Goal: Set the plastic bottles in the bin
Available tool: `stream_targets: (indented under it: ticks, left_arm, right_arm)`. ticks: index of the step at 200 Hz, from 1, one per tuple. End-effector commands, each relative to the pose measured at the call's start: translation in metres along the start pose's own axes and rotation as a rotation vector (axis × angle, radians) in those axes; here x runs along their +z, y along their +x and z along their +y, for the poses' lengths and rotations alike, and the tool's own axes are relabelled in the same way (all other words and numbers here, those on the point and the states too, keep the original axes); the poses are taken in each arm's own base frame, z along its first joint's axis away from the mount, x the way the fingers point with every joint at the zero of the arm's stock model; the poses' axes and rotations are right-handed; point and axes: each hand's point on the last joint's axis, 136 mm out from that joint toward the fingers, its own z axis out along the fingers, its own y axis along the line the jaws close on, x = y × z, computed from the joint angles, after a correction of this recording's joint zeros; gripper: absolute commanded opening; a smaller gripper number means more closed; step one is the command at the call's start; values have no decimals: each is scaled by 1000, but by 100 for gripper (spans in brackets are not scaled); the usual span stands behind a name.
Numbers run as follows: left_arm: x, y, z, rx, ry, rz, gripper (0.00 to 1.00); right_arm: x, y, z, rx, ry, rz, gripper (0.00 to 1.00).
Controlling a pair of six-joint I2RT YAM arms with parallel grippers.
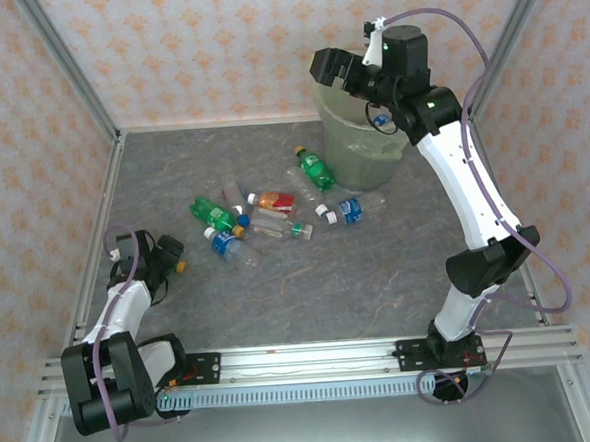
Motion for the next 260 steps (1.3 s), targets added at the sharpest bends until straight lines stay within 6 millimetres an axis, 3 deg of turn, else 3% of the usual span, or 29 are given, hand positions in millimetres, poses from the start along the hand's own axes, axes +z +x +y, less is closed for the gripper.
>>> stream_targets:
  ticks: [1,54,123,162,206,232,260]
  left_arm:
    - [4,3,7,7,-47,-15,86]
    - [9,4,23,8,-152,-31,85]
    - [1,-22,9,-19,-152,-104,92]
    - [14,-11,16,-46,-181,-53,88]
    - [12,7,25,-46,-188,-28,83]
    - [8,16,29,-38,-173,-28,72]
    - [4,16,31,-20,-174,-36,45]
  right_arm:
    - [-10,-9,15,-18,-46,-34,100]
    - [-13,-8,18,-19,-48,-31,100]
    - [-12,-4,17,-20,-39,-20,100]
    - [-11,-5,17,-20,-39,-22,100]
    - [-9,-4,17,-14,-39,-23,100]
    - [-8,-4,18,-9,-46,-23,100]
    - [-6,-3,22,-5,-57,-19,100]
